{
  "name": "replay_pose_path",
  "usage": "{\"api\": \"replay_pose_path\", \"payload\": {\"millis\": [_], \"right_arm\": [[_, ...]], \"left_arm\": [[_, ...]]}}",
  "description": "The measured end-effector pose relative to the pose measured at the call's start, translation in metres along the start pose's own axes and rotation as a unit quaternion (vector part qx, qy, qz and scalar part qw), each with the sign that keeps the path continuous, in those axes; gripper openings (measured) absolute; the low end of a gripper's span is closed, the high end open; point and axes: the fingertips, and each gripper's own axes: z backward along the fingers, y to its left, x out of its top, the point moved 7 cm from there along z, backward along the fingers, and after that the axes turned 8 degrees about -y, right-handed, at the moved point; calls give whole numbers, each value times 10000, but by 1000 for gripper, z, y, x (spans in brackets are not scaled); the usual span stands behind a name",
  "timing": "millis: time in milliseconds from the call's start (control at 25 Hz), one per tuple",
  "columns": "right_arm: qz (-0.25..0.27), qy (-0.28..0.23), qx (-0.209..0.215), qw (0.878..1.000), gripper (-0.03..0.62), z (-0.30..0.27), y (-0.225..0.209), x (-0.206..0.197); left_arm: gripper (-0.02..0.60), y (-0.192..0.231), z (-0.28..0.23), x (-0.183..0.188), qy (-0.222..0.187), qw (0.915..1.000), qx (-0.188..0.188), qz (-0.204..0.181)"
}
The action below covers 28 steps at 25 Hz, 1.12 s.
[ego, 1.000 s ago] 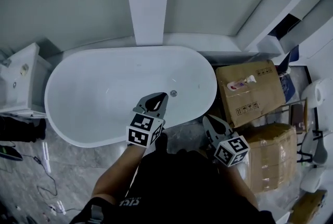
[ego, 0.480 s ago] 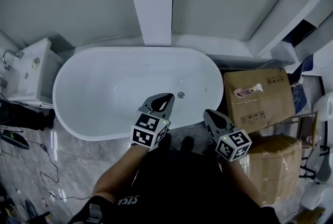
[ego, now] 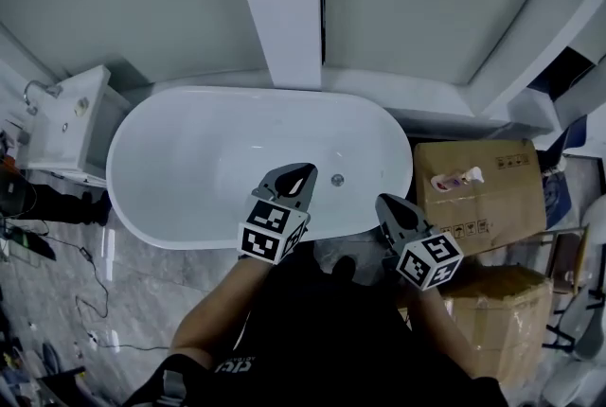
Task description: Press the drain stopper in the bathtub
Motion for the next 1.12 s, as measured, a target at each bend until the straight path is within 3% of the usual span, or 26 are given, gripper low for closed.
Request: {"api": "replay_pose_path", "payload": {"millis": [560,880,1120], "right_arm": [[-162,542,19,9984,14,-128,10,-10],[-364,904,-188,9951,14,-158,-2,-43],[-530,1428,-176,9882,14,-175,-43,-81]], "left_arm": [[14,112,-25,-28,319,9987,0,397],[14,139,-45,-65,658,9954,-115,682],[14,147,-87,-102,1007,9907,-125,906]]}}
